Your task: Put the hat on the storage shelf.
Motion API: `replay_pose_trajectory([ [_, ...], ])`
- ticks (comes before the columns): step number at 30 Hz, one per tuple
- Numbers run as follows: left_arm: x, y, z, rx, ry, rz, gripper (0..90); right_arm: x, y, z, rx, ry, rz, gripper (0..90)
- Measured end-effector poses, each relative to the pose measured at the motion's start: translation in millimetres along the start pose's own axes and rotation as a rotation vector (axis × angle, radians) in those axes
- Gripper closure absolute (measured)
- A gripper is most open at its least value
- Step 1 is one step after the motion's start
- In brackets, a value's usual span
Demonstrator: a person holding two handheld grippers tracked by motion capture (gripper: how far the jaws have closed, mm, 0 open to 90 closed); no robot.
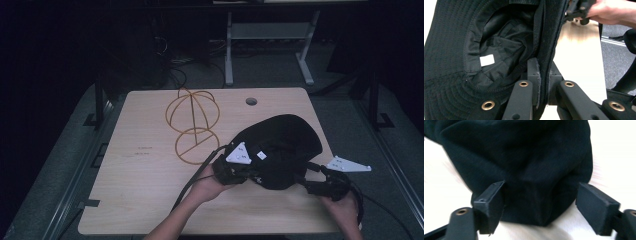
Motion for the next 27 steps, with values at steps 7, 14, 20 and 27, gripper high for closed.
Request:
replay_pose_trajectory([
  [7, 0.2, 1.3, -1.1, 0.001, -0.009, -0.004, 85.0, 1.1, 3.5, 11.0, -0.026, 0.008, -0.046, 66.6],
  [14, 0.3, 2.9, -4.5, -0.007, -0.014, -0.006, 84.1, 0.9, 8.3, 6.4, -0.050, 0.001, -0.054, 84.0],
  [20, -3.4, 3.7, -12.0, -0.027, -0.038, -0.006, 78.8, -5.7, 12.2, -6.1, -0.079, -0.044, -0.026, 84.6],
  [27, -4.5, 0.4, -18.8, -0.041, -0.024, 0.027, 76.6, -22.1, 16.2, -22.0, -0.084, -0.103, -0.018, 85.1],
])
Point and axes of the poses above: each handheld gripper's, and its own axes: z roughly forward along the jaws, x roughly out of its underside, y roughly to its left, the point moved 9 cm from there along z, roughly forward along the jaws, and after that the axes turned 1 degree about -y, right-handed, at the moved point
